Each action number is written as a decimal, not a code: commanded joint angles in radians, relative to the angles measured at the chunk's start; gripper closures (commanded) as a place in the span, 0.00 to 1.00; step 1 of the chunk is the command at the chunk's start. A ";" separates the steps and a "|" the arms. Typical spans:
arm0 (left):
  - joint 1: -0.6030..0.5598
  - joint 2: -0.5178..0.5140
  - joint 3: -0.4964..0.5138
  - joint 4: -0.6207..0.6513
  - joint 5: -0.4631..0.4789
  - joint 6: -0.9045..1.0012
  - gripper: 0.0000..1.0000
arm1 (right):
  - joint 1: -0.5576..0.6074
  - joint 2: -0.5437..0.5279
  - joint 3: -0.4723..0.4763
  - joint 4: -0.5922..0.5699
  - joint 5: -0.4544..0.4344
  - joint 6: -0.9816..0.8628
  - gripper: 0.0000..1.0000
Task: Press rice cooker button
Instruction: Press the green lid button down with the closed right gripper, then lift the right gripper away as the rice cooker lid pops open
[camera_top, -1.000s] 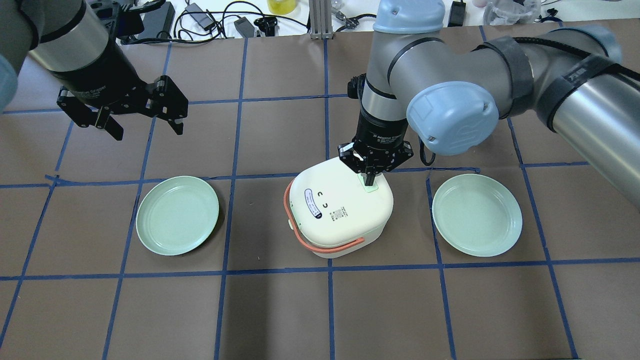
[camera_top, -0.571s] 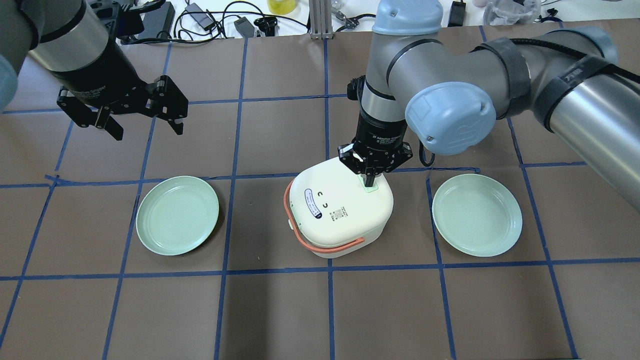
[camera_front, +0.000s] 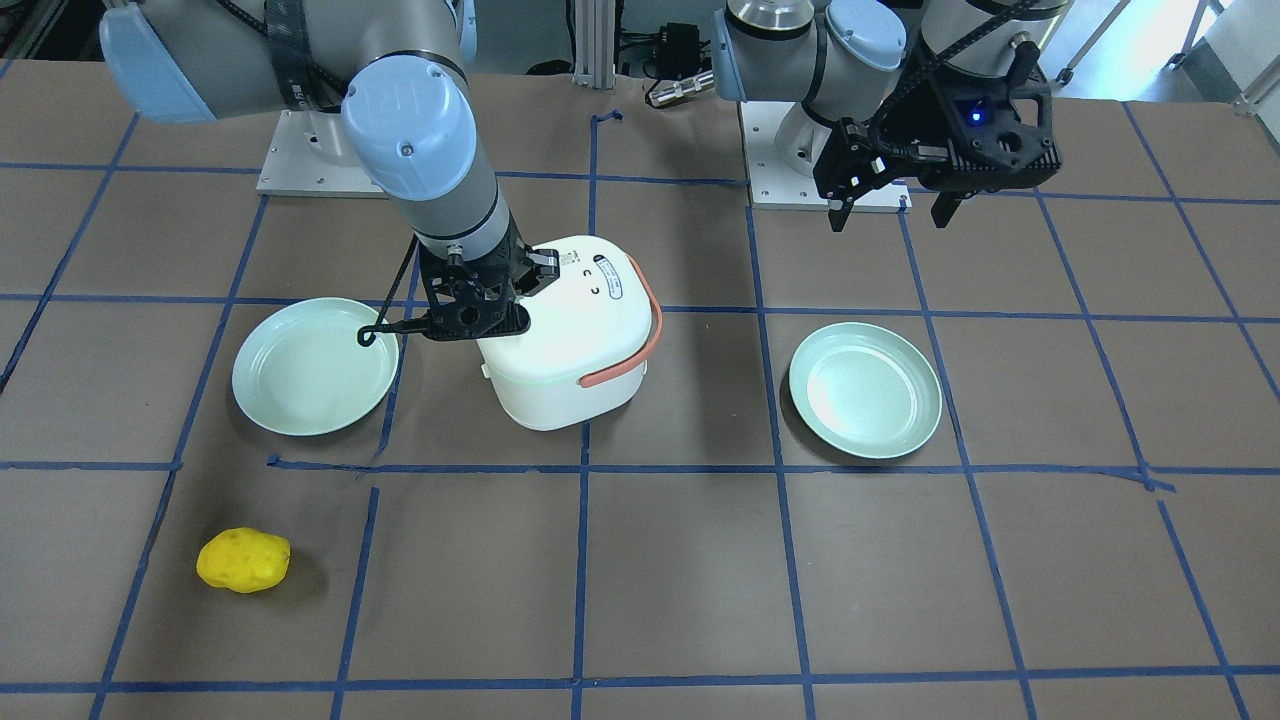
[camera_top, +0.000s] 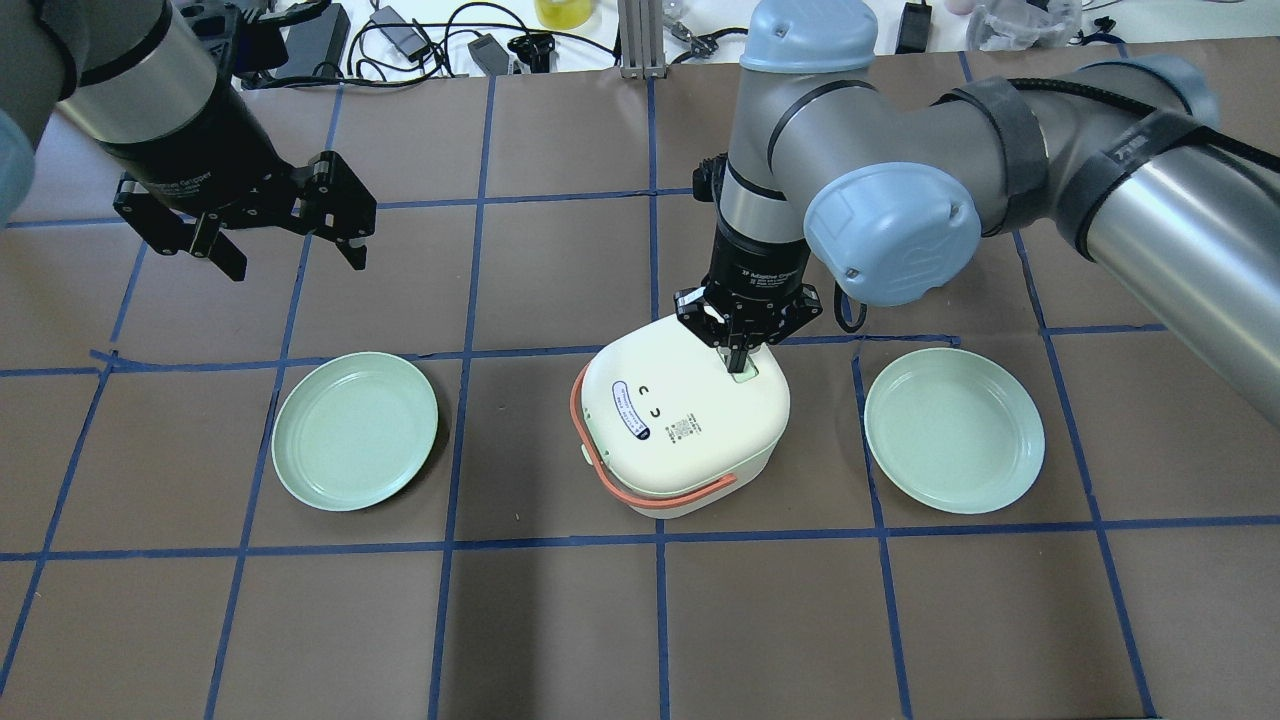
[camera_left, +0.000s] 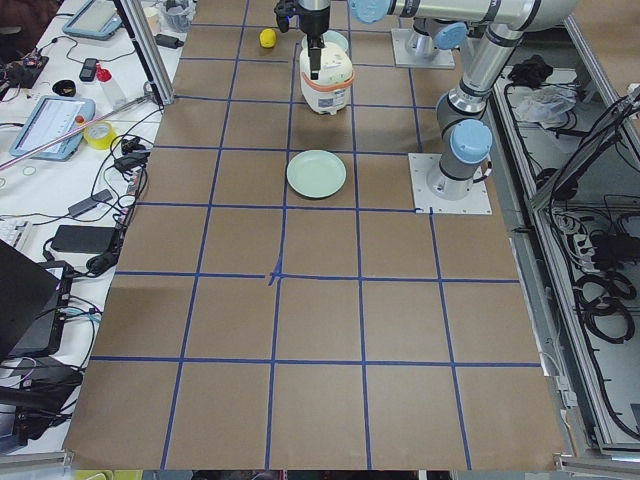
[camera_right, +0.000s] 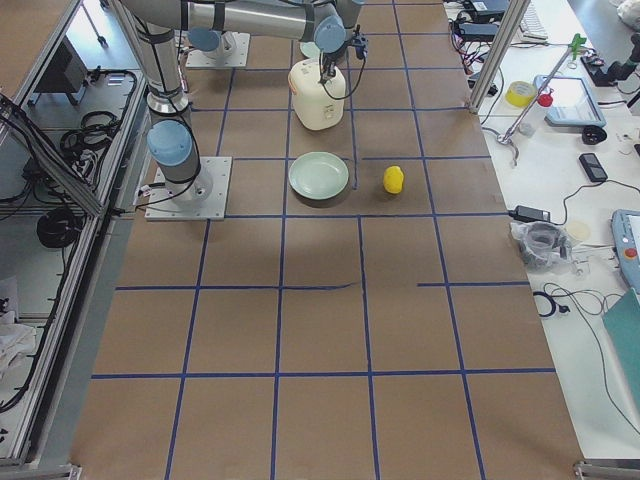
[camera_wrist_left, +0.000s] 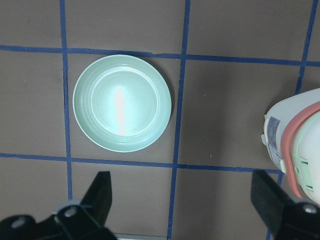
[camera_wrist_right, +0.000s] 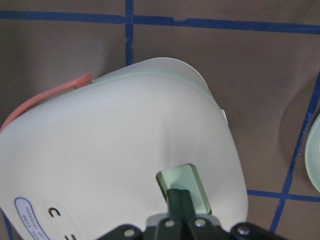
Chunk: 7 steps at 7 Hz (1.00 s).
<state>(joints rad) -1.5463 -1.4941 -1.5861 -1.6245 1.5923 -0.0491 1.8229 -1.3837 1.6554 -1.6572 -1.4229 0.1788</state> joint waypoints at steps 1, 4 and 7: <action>0.000 0.000 0.000 0.000 0.000 0.000 0.00 | -0.001 -0.029 -0.061 0.028 0.031 0.086 1.00; 0.000 0.000 0.000 0.000 0.000 0.000 0.00 | -0.005 -0.084 -0.172 0.113 0.021 0.133 0.16; 0.000 0.000 0.000 0.000 0.000 0.000 0.00 | -0.046 -0.097 -0.249 0.143 -0.053 0.116 0.00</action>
<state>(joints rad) -1.5463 -1.4941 -1.5861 -1.6245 1.5923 -0.0491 1.7991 -1.4781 1.4239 -1.5222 -1.4418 0.3067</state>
